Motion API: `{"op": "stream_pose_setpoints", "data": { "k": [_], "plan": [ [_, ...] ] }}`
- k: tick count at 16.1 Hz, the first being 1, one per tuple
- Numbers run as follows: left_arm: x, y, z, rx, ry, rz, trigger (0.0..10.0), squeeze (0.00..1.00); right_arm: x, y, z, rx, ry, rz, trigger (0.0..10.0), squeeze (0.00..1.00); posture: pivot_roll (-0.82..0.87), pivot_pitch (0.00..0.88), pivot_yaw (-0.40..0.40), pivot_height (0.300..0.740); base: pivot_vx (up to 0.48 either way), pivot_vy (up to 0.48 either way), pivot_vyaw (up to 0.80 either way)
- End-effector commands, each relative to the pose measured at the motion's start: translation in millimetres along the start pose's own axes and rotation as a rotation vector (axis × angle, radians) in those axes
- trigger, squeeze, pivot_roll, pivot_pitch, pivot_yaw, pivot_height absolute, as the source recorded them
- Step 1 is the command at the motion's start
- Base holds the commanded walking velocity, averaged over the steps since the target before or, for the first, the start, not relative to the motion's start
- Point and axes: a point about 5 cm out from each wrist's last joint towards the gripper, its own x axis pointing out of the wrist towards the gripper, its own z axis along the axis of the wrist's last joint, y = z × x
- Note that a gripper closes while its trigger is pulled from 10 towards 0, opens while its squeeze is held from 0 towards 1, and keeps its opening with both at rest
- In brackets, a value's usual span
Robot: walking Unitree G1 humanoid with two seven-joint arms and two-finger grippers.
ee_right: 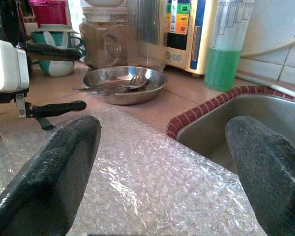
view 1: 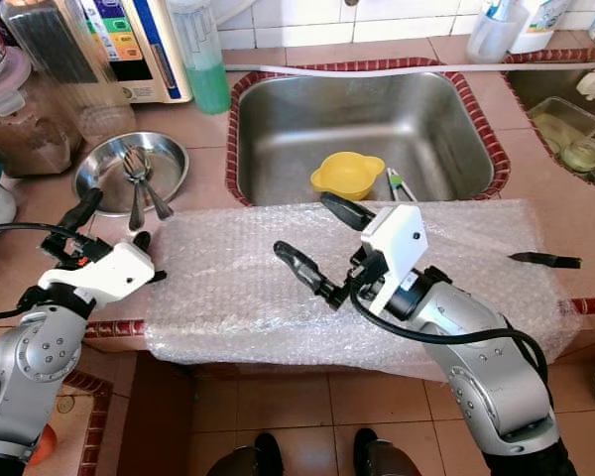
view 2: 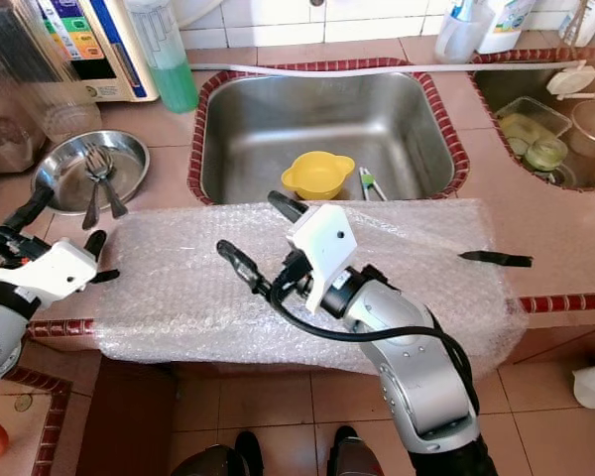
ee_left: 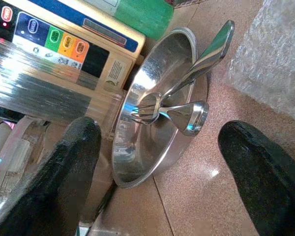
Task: Kitchen organization
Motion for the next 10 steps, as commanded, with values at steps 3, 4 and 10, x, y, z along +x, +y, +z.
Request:
{"op": "stream_pose_setpoints", "data": {
  "k": [3, 4, 10],
  "plan": [
    [-2.7, -2.0, 5.6, -0.004, -0.039, -0.004, 3.3, 0.00, 0.6, 2.9, 0.7, -0.005, -0.005, 0.017, 10.0, 0.00, -0.04, 0.274, 0.065, 0.740, 0.000, 0.000, 0.00],
    [-2.6, -3.5, 8.7, -0.003, -0.065, -0.004, 3.7, 0.00, 0.4, 2.8, 0.6, -0.005, -0.005, 0.016, 10.0, 0.00, -0.04, 0.275, 0.066, 0.740, 0.000, 0.000, 0.00],
    [2.4, -15.8, 22.7, -0.005, -0.133, -0.015, 10.0, 0.00, -0.1, 2.8, 0.6, -0.005, -0.003, 0.013, 10.0, 0.00, -0.05, 0.276, 0.068, 0.740, 0.000, 0.000, 0.00]
  ]
}}
